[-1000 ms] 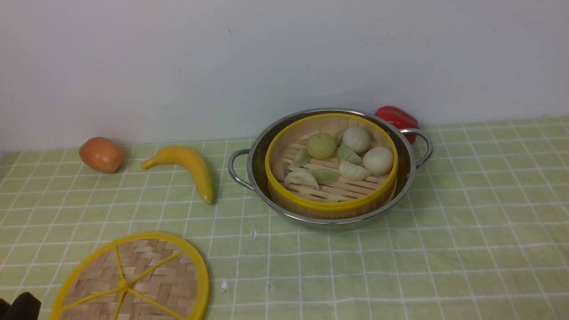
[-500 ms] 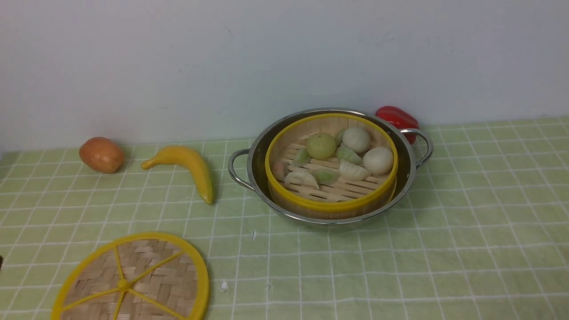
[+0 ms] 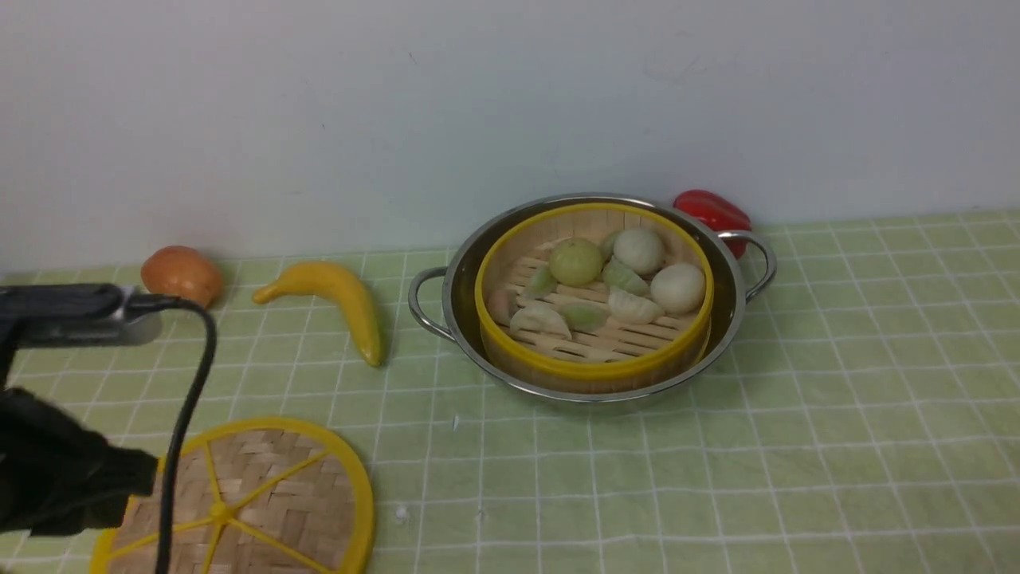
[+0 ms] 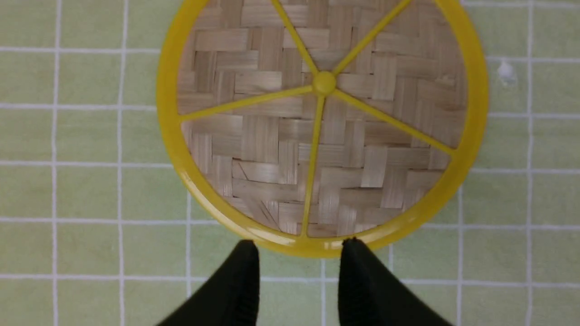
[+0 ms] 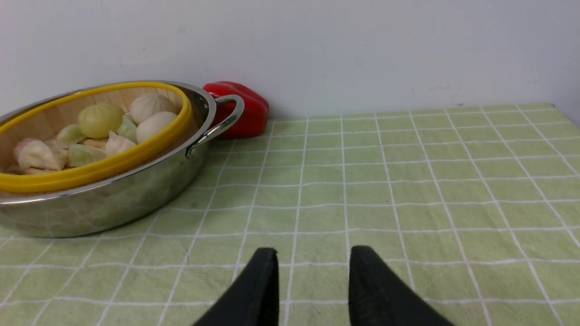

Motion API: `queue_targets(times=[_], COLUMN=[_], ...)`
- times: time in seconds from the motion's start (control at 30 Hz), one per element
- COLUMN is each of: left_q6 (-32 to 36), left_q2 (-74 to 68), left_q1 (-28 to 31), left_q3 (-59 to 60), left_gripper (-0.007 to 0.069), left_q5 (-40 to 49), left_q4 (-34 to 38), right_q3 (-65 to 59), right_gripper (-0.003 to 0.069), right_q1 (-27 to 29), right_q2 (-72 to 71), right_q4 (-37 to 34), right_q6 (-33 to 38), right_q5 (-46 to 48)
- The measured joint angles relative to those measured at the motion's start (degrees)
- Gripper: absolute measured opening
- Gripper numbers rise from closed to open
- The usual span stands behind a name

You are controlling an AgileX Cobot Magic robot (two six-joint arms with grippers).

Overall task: Place the steamer in the pot on the green tablecloth, and put the lid on the steamer.
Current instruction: 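Grasp the bamboo steamer lid lying on the table by its centre knob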

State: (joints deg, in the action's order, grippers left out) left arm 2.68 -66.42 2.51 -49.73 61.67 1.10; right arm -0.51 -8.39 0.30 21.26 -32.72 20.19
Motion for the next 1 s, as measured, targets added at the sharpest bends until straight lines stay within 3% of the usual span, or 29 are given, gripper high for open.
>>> queue_targets(times=[0.13,0.37,0.6,1.0], left_q6=[4.1,5.1,14.3,16.9], left_q2=[-14.7,-27.7,-32.9,-33.6], left_q1=[0.0,0.0,0.0,0.0], left_q3=[-7.3,-12.9,-13.4,-13.4], left_gripper=[0.0243,0.0243,0.0243,0.0243], left_q5=[0.4,0.4,0.3,-3.4], left_q4=[0.0,0.9,8.9,8.2], right_q3=[0.0,0.0,0.0,0.0], right_gripper=[0.0240,0.0240,0.0240,0.0240], right_q1=[0.0,0.0,0.0,0.0], right_q2=[0.0,0.0,0.0,0.0], right_q4=[0.0,0.0,0.0,0.0], right_q6=[0.0,0.0,0.0,0.0], right_q5=[-0.1,-0.1,-0.1,-0.1])
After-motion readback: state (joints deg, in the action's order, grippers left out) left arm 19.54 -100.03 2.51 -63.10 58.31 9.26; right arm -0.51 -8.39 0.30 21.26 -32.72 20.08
